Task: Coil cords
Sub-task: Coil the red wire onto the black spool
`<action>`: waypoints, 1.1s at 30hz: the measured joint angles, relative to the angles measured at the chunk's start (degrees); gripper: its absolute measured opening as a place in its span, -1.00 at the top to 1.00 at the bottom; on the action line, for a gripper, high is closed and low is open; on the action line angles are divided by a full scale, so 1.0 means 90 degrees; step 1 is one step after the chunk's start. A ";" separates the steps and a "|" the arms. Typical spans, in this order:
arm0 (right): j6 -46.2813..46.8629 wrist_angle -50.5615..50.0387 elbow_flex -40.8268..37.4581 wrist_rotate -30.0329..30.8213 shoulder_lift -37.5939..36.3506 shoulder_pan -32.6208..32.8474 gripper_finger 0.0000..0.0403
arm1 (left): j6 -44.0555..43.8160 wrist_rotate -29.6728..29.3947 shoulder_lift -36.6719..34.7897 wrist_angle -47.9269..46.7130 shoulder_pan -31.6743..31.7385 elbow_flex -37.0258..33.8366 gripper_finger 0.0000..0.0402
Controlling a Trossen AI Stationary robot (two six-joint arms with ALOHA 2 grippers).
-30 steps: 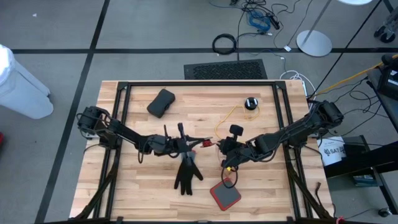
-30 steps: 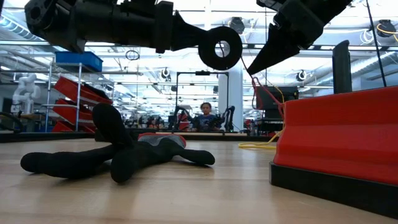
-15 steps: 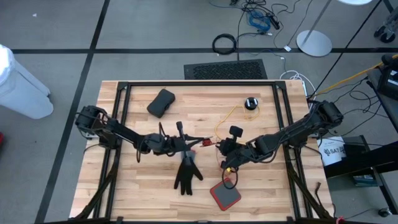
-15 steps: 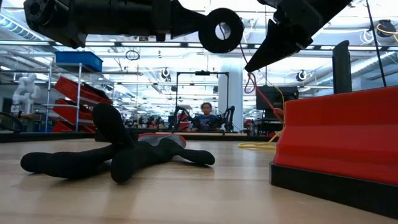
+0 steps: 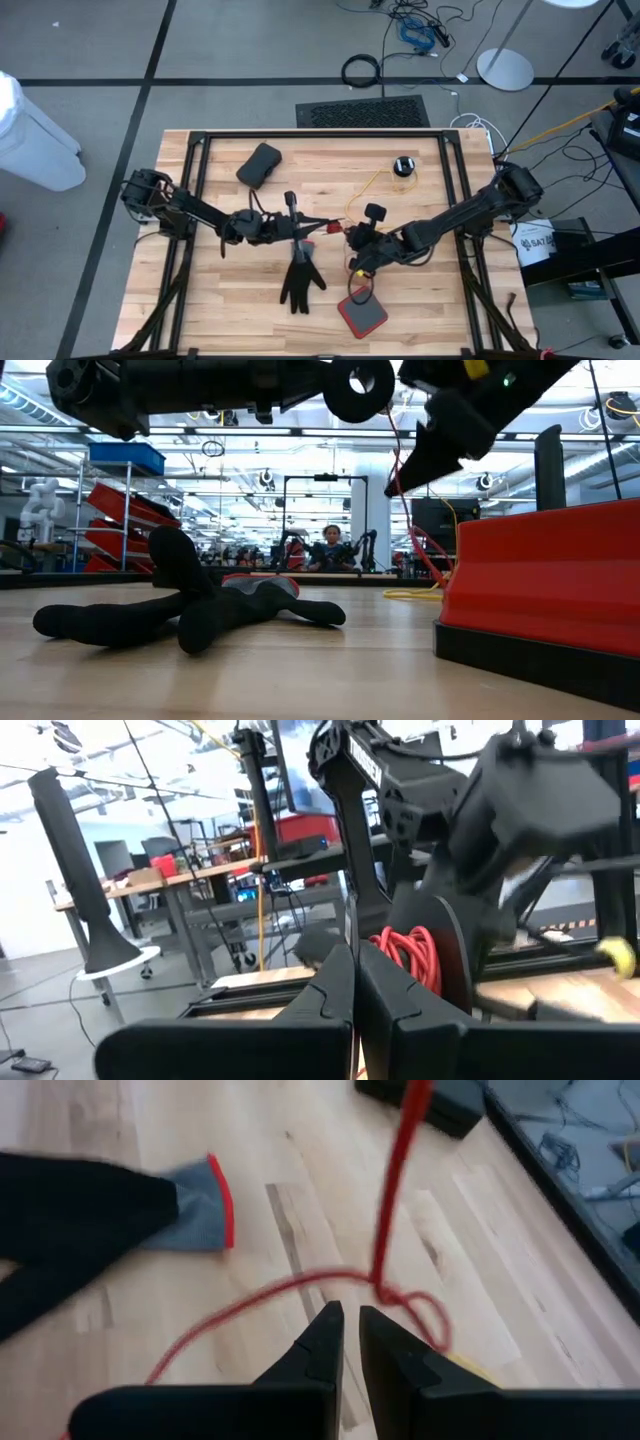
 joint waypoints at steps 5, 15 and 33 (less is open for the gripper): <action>0.0170 -0.0090 -0.0002 -0.0072 0.0163 0.0006 0.89 | 0.0098 0.0030 0.0000 0.0006 0.0002 0.0007 1.00; 0.1340 -0.0612 -0.0002 -0.0258 -0.0024 0.0708 0.89 | 0.0106 0.0011 0.0000 -0.0006 0.0009 0.0007 1.00; 0.0976 0.3510 -0.1703 -0.0209 0.0083 0.0704 0.74 | 0.0099 -0.0010 0.0000 -0.0104 0.0021 0.0007 1.00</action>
